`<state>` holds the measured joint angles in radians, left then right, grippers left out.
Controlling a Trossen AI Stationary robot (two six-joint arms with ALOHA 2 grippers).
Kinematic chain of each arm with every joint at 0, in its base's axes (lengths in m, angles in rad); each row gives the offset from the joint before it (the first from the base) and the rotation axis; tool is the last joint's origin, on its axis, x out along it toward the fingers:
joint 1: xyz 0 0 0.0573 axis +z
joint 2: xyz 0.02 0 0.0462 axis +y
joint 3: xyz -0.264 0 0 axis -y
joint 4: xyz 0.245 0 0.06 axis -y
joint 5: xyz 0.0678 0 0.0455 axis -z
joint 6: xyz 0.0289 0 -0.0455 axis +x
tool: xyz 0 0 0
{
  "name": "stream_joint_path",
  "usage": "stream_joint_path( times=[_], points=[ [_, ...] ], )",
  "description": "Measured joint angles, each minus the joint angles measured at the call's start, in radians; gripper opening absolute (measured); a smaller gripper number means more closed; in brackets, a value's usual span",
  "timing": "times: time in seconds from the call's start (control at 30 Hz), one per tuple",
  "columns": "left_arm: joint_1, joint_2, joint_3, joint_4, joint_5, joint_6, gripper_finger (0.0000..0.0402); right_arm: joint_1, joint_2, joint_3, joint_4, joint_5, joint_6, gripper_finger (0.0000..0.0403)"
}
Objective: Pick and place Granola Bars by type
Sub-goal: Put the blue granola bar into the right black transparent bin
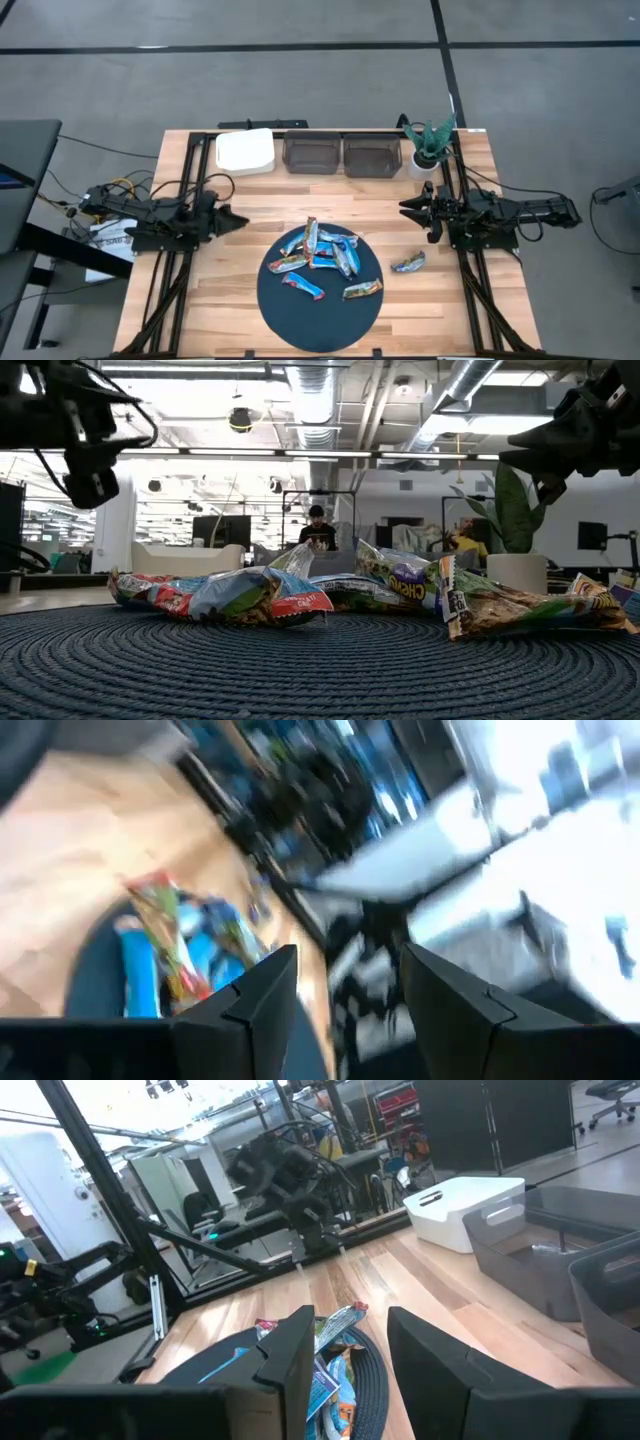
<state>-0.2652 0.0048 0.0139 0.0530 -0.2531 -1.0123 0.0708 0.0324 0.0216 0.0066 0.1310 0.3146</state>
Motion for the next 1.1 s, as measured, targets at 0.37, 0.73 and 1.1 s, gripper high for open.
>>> stream_joint_path(
  times=[0.37,0.73,1.1],
  points=[
    [0.001,0.000,0.001,0.025,-0.438,-0.124,0.0173,0.000,0.000,0.000,0.000,0.000,0.000,0.0123],
    [0.001,0.004,0.000,0.101,-0.452,-0.257,0.0173,0.000,0.000,0.001,0.317,0.125,0.544,0.0123],
    [0.007,0.077,0.003,0.266,-0.462,-0.123,0.0173,0.001,0.009,0.035,0.362,0.188,0.500,0.0123]
  ],
)
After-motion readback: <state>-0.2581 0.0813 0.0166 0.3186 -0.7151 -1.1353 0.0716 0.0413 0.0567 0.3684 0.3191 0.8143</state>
